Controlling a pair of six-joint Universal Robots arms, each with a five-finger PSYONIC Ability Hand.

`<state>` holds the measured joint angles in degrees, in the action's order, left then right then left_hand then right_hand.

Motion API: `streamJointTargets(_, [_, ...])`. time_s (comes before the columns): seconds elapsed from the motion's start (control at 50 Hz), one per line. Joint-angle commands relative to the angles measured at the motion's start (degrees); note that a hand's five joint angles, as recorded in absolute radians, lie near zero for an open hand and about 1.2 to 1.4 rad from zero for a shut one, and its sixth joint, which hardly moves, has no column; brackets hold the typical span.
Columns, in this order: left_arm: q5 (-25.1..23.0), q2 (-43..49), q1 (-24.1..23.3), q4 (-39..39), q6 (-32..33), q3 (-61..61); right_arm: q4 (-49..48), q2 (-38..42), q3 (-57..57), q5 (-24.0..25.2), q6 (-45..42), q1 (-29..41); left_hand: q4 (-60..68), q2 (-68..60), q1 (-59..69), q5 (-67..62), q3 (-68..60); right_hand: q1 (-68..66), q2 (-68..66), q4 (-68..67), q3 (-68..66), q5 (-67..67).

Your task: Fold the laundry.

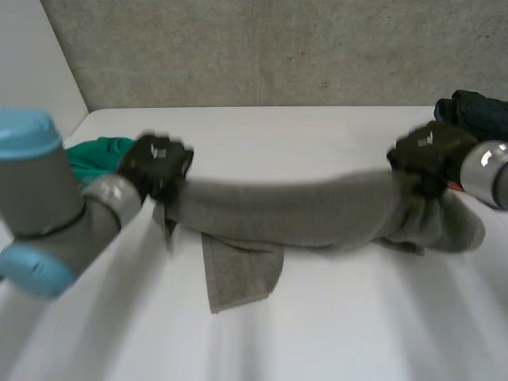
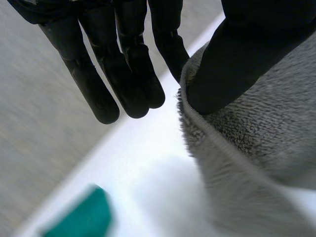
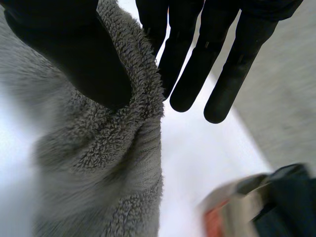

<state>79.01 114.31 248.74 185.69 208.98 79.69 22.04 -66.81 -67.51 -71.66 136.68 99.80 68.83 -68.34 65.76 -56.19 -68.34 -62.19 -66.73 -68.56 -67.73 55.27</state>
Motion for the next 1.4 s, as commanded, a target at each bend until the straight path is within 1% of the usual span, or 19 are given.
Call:
streamJointTargets(0.02, [3.2,5.6,-0.1,13.5,-0.6,-26.8,-29.2,4.6,9.9,-3.3,12.9,3.7,11.2,-11.7,14.2,-13.8,-11.7,-17.8,-13.3,-11.4,-12.3,14.7])
streamJointTargets(0.04, [3.7,5.6,0.0,15.7,-1.2,-28.2,-34.7,4.4,9.7,-4.4,14.4,4.3,11.2,-11.7,14.2,-13.8,-11.7,-17.8,-13.3,-11.4,-12.3,14.7])
streamJointTargets(0.06, [4.4,5.6,0.2,21.6,-2.9,-30.1,-44.2,4.1,8.7,-6.9,16.4,4.9,11.2,-11.7,14.2,-13.8,-11.7,-17.8,-13.3,-11.4,-12.3,14.7])
streamJointTargets(0.1, [5.5,5.3,0.5,26.5,-4.5,-30.4,-52.1,3.5,7.3,-9.1,17.7,5.4,11.2,-11.7,14.2,-13.8,-11.7,-17.8,-13.3,-11.4,-12.3,14.7])
streamJointTargets(0.12, [6.4,5.1,0.8,30.7,-5.9,-30.2,-59.2,2.9,5.4,-10.9,18.6,5.7,11.2,-11.7,14.2,-13.8,-11.7,-17.8,-13.3,-11.4,-12.3,14.7])
streamJointTargets(0.14, [6.9,5.1,1.0,32.9,-6.8,-29.7,-61.3,2.7,4.5,-11.3,18.6,5.7,11.2,-11.7,14.2,-13.8,-11.7,-17.8,-13.3,-11.4,-12.3,14.7])
streamJointTargets(0.18, [7.8,4.9,1.1,33.7,-7.4,-27.2,-62.6,1.9,2.5,-11.7,18.5,5.7,11.2,-11.7,14.2,-13.8,-11.7,-17.8,-13.3,-11.4,-12.3,14.7])
streamJointTargets(0.28, [8.1,1.3,1.4,31.1,-7.9,-17.6,-56.5,2.0,-1.0,-9.5,18.9,6.0,11.2,-11.7,14.2,-13.8,-11.7,-17.8,-13.3,-11.4,-12.3,14.7])
streamJointTargets(0.46, [6.7,-2.8,1.3,28.9,-7.3,7.9,-41.3,3.3,-11.8,-4.0,18.9,6.7,11.2,-11.7,14.2,-13.8,-11.7,-17.8,-13.3,-11.4,-12.3,14.7])
streamJointTargets(0.52, [6.1,-3.2,1.2,28.9,-6.9,14.7,-36.9,5.1,-15.1,-3.9,18.3,6.7,11.2,-11.7,14.2,-13.8,-11.7,-17.8,-13.3,-11.4,-12.3,14.7])
streamJointTargets(0.64, [5.9,-5.5,1.1,28.9,-6.0,21.8,-27.8,5.3,-17.4,-3.9,17.6,5.9,11.2,-11.7,14.2,-13.8,-11.7,-17.8,-13.3,-11.4,-12.3,14.7])
streamJointTargets(0.66, [5.9,-6.0,1.1,28.9,-5.9,22.5,-26.2,5.2,-17.2,-3.9,17.3,5.9,11.2,-11.7,14.2,-13.8,-11.7,-12.2,-7.7,-5.8,-6.7,9.1])
streamJointTargets(0.68, [5.9,-7.2,1.2,28.8,-5.6,23.9,-23.0,5.1,-16.7,-3.8,16.7,5.9,11.2,-11.7,14.2,-13.8,-11.7,8.8,13.4,15.2,14.4,-11.9])
streamJointTargets(0.72, [5.5,-8.1,1.2,28.8,-5.5,25.1,-19.9,4.9,-15.9,-3.5,16.0,6.0,11.2,-11.7,14.2,-13.8,-11.7,25.1,29.7,31.5,30.7,-28.2])
streamJointTargets(0.82, [3.6,-10.6,1.0,28.9,-5.5,27.7,-11.7,3.8,-9.3,-3.2,12.7,5.8,11.2,-11.7,14.2,-13.8,-11.7,38.3,42.8,44.6,43.8,-41.3])
streamJointTargets(0.94, [1.9,-11.8,1.0,28.7,-5.5,29.3,-4.4,3.0,-0.8,-2.4,8.3,6.1,11.2,-11.7,14.2,-13.8,-11.7,38.8,43.4,45.2,44.4,-41.9])
streamJointTargets(1.02, [1.9,-12.7,1.1,28.3,-5.5,29.7,-1.7,5.6,4.2,-1.0,6.1,5.9,11.2,-11.7,14.2,-13.8,-11.7,38.1,42.7,44.5,43.7,-41.2])
streamJointTargets(1.24, [1.7,-14.8,1.2,27.9,-5.6,30.3,1.3,19.9,17.0,-1.6,3.3,6.6,11.2,-11.7,14.2,-13.8,-11.7,37.1,41.7,43.5,42.7,-40.2])
streamJointTargets(1.4, [1.7,-14.8,1.6,27.7,-5.6,30.8,4.5,29.9,27.2,-3.5,-3.4,6.5,11.2,-11.7,14.2,-13.8,-11.7,34.8,39.3,41.2,40.3,-37.9])
